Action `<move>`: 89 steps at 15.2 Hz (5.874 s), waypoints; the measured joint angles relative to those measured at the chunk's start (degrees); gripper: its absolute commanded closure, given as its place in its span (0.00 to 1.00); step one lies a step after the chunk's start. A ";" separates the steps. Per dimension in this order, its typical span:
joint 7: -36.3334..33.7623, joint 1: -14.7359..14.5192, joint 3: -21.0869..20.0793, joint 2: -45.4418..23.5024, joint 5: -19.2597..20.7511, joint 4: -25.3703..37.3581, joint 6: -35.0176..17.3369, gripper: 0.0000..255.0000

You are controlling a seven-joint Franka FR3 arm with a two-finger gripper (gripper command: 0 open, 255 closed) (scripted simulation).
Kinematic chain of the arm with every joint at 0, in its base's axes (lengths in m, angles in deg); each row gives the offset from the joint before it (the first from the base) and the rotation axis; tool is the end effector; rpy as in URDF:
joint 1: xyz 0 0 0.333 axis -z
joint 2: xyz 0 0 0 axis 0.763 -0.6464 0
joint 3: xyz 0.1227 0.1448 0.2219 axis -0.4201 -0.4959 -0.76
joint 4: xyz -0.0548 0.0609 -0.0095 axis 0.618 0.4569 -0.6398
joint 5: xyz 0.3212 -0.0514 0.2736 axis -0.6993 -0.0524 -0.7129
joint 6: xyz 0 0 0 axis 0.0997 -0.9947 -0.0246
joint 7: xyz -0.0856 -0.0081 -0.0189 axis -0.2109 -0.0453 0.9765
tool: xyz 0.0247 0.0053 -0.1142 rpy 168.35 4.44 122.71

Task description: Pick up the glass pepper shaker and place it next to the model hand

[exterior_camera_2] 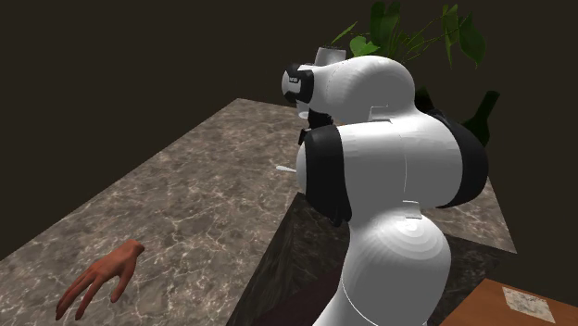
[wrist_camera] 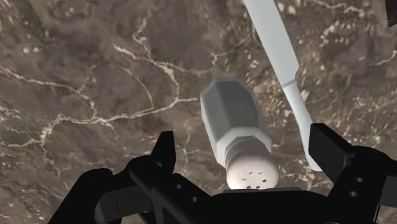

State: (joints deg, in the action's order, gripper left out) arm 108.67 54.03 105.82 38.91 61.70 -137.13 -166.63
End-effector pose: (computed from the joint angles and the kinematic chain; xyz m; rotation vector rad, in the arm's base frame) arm 0.5263 -0.2954 0.4576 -3.0643 -0.3767 -0.1205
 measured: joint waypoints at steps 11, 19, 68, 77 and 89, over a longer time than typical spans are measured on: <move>0.00 0.00 0.01 0.03 0.01 -0.03 -0.04 1.00; -0.39 0.03 0.05 0.41 0.31 3.42 3.75 1.00; -27.95 -8.12 -17.12 29.01 6.39 -3.29 23.13 1.00; -40.15 -11.00 -27.00 36.80 2.62 -9.15 24.61 1.00; -56.49 -14.89 -40.86 40.08 -4.71 -10.05 25.29 1.00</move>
State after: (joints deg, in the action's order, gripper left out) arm 52.18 39.14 64.96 78.99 56.99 -147.17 -141.34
